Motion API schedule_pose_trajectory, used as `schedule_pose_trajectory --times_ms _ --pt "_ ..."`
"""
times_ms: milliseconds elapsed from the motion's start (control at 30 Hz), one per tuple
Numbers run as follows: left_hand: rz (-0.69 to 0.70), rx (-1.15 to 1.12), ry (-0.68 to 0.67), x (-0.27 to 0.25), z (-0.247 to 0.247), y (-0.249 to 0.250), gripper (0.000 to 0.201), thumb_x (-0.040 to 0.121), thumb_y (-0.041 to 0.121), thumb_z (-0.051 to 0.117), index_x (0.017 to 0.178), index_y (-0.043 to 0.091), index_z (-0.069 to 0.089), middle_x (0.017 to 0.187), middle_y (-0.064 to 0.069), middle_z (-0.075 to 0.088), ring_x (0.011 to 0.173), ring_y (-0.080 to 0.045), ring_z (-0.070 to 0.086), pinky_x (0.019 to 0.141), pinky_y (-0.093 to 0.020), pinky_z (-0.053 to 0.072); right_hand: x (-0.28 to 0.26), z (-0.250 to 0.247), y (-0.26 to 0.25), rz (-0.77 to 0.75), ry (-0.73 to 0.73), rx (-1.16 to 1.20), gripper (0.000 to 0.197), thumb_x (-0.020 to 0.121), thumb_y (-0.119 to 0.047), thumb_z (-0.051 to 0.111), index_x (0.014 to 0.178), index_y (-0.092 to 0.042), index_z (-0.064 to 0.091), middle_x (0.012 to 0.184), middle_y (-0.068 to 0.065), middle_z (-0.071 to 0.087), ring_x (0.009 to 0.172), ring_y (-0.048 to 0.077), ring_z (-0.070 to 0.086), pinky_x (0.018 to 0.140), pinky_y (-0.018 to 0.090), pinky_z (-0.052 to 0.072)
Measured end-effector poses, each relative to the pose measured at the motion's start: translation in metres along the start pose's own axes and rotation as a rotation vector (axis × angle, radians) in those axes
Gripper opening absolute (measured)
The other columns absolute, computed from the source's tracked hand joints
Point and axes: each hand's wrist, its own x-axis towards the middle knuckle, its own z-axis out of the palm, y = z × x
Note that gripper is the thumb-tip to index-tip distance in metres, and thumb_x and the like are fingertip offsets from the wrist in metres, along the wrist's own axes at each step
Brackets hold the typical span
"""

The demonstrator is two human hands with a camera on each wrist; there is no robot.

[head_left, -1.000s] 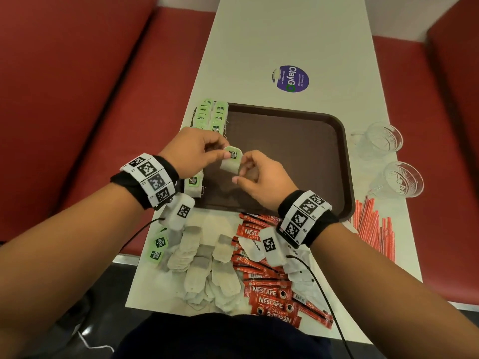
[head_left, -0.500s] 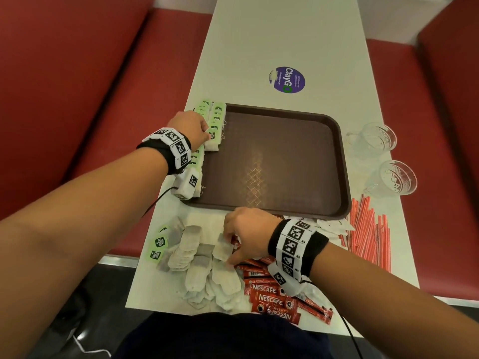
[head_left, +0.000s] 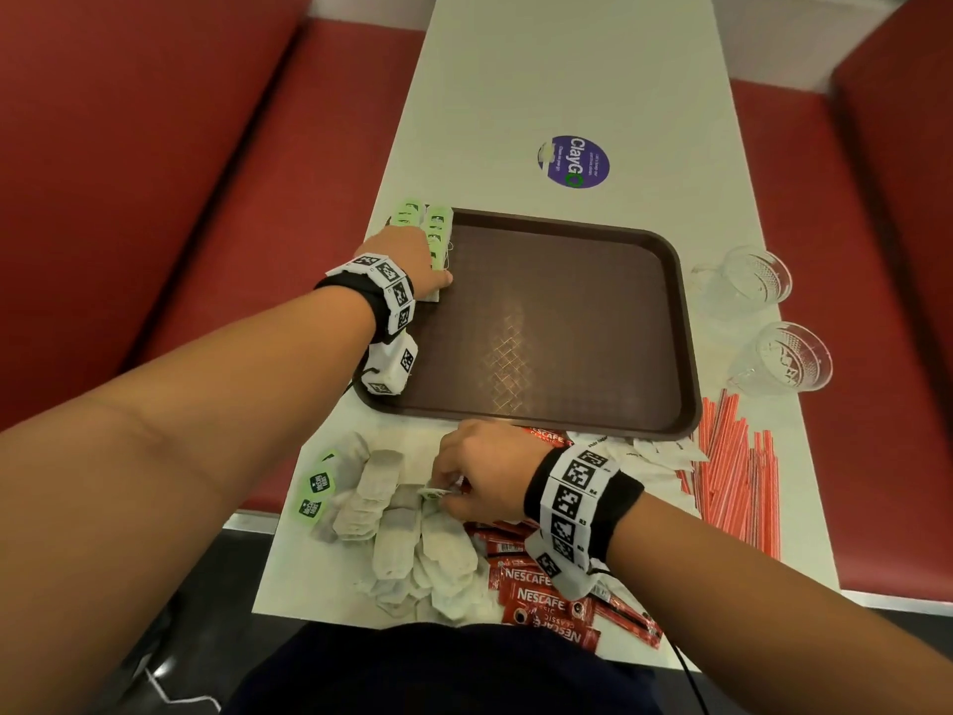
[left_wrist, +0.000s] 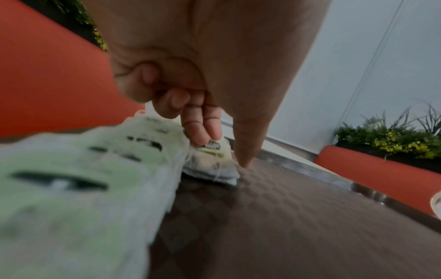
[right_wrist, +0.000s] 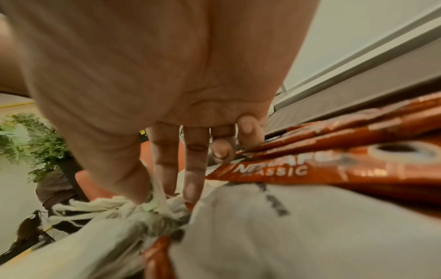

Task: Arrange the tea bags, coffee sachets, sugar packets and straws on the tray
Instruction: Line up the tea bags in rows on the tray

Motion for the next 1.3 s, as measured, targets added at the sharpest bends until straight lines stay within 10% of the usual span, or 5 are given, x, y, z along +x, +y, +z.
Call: schedule_pose_trajectory --times_ms 467,700,900,1300 --pt "0.222 -0.227 0.063 -0.067 -0.025 -0.004 0.017 0.091 0.046 0.061 0.094 0.029 0.061 0.090 0.011 0.067 0.083 -0.010 0.060 0.075 -0.030 0.046 -0.009 -0.013 0.005 0.100 0.272 0.202 0.020 0.075 -0.031 0.061 0.075 -0.011 0.063 0.073 -0.004 0.058 0.075 0.015 0.050 0.068 0.030 0.044" --pt "0.455 -0.094 -0.292 -0.153 -0.012 -0.048 0.010 0.090 0.045 0.065 0.090 0.035 0.068 0.088 0.021 0.065 0.076 0.008 0.055 0.070 -0.020 0.044 -0.008 -0.014 0.001 0.179 0.379 0.384 0.027 0.076 -0.021 0.058 0.058 -0.021 0.038 0.074 0.002 0.067 0.076 0.020 0.060 0.067 0.033 0.049" --pt "0.353 0.074 -0.402 -0.188 0.021 -0.096 0.034 0.082 0.045 0.074 0.111 0.035 0.059 0.108 0.017 0.054 0.073 0.009 0.044 0.067 -0.016 0.035 -0.004 -0.012 -0.009 0.171 0.372 0.405 0.036 0.079 -0.010 0.059 0.061 -0.021 0.029 0.056 -0.005 0.033 0.053 0.014 0.029 0.052 0.030 0.029" --pt "0.200 -0.135 -0.335 -0.191 0.044 -0.091 0.039 0.077 0.019 0.083 0.108 0.026 0.061 0.103 0.013 0.060 0.074 0.003 0.053 0.061 -0.011 0.037 0.001 -0.012 -0.010 0.152 0.330 0.335 0.032 0.081 -0.014 0.060 0.069 -0.023 0.032 0.061 -0.005 0.038 0.055 0.014 0.031 0.054 0.031 0.031"
